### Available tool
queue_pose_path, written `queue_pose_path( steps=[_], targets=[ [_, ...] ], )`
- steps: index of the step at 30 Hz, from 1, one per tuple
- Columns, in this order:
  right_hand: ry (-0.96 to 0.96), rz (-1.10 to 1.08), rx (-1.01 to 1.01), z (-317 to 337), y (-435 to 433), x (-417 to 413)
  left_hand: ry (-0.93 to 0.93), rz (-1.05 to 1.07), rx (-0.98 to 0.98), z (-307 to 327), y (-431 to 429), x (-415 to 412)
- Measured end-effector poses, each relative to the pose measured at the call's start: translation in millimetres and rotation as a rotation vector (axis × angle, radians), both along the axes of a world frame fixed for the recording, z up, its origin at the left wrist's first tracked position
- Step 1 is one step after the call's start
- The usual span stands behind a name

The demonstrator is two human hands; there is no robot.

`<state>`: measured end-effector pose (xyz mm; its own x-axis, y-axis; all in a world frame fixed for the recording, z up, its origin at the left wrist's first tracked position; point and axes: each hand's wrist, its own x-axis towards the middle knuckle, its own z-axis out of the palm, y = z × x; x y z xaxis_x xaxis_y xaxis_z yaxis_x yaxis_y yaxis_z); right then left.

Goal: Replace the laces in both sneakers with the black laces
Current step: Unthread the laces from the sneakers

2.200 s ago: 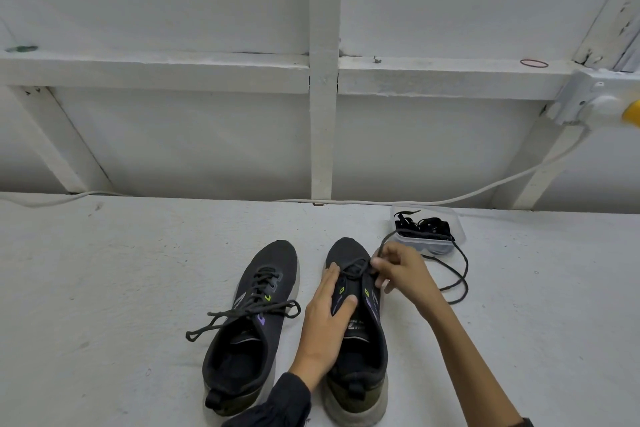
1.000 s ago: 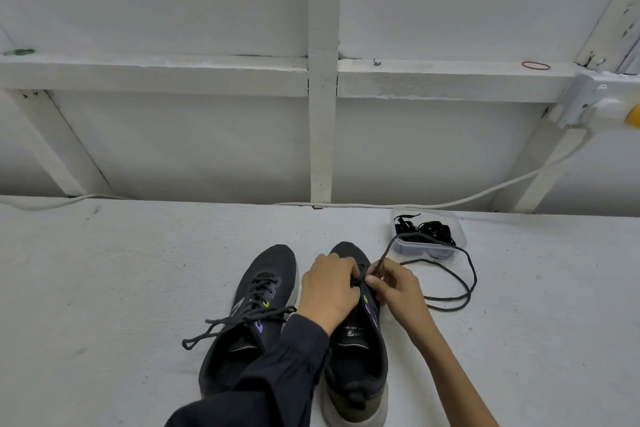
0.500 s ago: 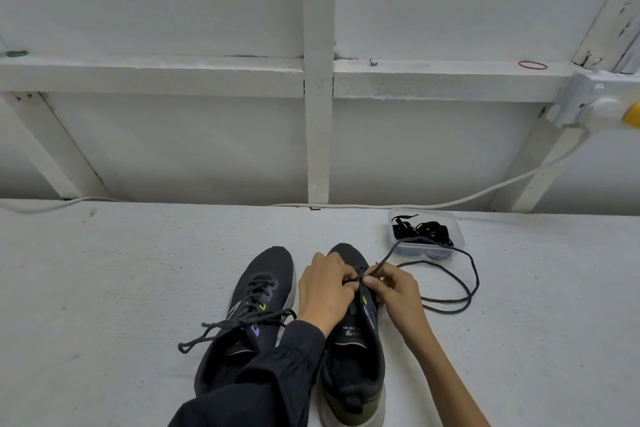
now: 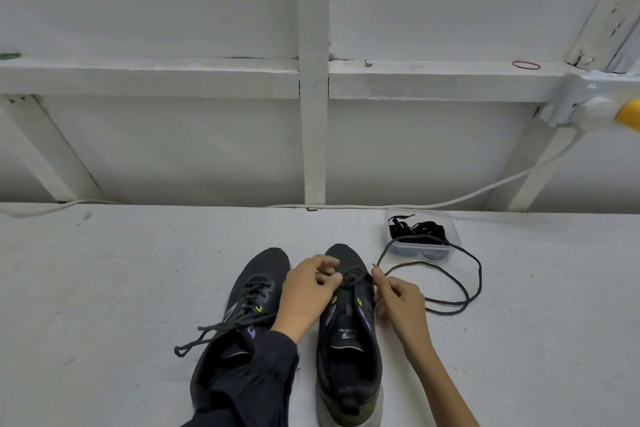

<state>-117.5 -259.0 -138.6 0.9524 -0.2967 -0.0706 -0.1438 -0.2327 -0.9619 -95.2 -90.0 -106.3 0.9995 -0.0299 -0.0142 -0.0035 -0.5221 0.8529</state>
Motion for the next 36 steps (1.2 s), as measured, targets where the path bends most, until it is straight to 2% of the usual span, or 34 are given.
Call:
queue_pose_path(
  steps=[3,7,10,14,17,24,30,33,36],
  targets=[
    [-0.035,0.023,-0.008,1.3,5.3,-15.3,0.012,0.01,0.092,-4.9,6.2,-4.4],
    [-0.063,0.075,0.008,5.9,21.6,-28.6,-0.083,0.019,0.218,-3.4,4.7,-4.7],
    [-0.016,0.157,-0.015,10.9,29.2,-29.6,-0.127,0.03,0.321,-1.2,5.2,-2.8],
    [0.073,0.224,0.02,14.0,29.5,-27.8,-0.14,0.028,0.35,-2.2,2.2,0.1],
    [0.097,0.236,0.053,11.9,27.9,-30.1,-0.159,0.064,0.304,-2.8,-0.1,3.7],
    [0.109,0.218,0.055,7.8,29.6,-31.0,-0.192,0.243,-0.031,13.0,2.4,15.3],
    [0.108,0.203,0.058,8.4,31.8,-30.5,0.028,0.128,-0.023,-11.2,-0.6,1.5],
    [0.109,0.204,0.055,8.5,32.7,-30.3,0.007,0.132,0.017,-15.3,-1.3,0.5],
    [0.113,0.201,0.057,9.1,31.9,-31.1,-0.07,0.16,-0.059,0.5,1.5,6.6]
  ],
)
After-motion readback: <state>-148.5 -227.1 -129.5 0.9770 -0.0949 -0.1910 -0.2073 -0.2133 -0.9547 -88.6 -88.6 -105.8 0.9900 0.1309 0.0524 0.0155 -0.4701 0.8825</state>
